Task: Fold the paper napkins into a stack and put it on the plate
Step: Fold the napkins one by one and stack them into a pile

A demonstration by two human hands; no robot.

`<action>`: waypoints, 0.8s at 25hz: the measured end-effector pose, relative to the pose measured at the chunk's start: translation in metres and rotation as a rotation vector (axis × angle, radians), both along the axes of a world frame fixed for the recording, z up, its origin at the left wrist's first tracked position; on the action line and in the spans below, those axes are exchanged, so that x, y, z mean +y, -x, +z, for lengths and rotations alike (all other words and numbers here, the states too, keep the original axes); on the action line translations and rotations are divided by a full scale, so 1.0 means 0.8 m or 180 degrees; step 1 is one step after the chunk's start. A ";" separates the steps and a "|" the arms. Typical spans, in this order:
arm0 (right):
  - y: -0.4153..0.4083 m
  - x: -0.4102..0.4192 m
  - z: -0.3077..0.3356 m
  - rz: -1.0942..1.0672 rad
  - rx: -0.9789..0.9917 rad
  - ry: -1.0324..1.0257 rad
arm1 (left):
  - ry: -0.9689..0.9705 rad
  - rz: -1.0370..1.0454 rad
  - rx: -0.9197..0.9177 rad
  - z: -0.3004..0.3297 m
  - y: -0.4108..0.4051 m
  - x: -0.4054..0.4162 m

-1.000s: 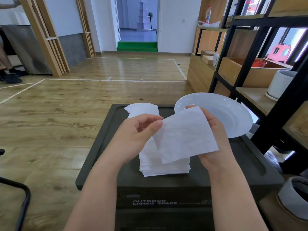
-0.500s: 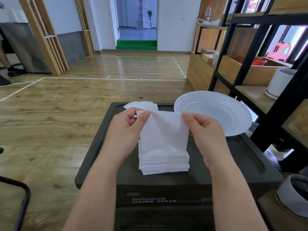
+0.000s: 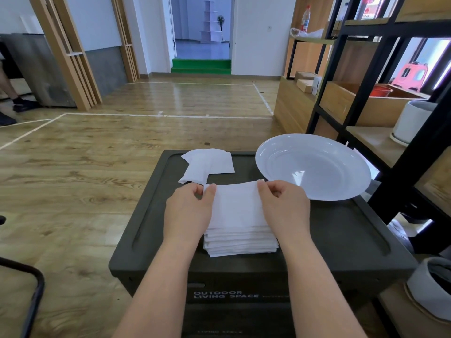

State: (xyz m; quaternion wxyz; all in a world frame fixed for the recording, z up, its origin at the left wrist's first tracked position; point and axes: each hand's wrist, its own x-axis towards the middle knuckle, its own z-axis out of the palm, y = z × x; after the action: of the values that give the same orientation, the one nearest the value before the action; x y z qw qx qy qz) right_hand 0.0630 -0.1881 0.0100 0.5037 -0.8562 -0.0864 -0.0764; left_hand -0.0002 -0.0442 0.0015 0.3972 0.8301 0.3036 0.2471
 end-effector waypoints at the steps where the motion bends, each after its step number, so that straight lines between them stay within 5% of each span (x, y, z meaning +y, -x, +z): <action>1: -0.002 -0.002 -0.001 -0.0018 -0.0011 0.0096 | 0.0011 -0.0001 0.0015 0.000 0.001 0.000; 20: -0.008 -0.005 -0.025 -0.0152 0.0472 0.0887 | 0.0137 -0.0036 0.1028 -0.008 -0.001 0.016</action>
State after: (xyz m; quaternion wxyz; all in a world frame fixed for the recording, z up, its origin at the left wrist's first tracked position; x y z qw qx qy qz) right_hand 0.0694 -0.1923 -0.0099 0.3830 -0.9229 -0.0384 -0.0122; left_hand 0.0008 -0.0314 -0.0050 0.3623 0.8520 0.3640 0.1016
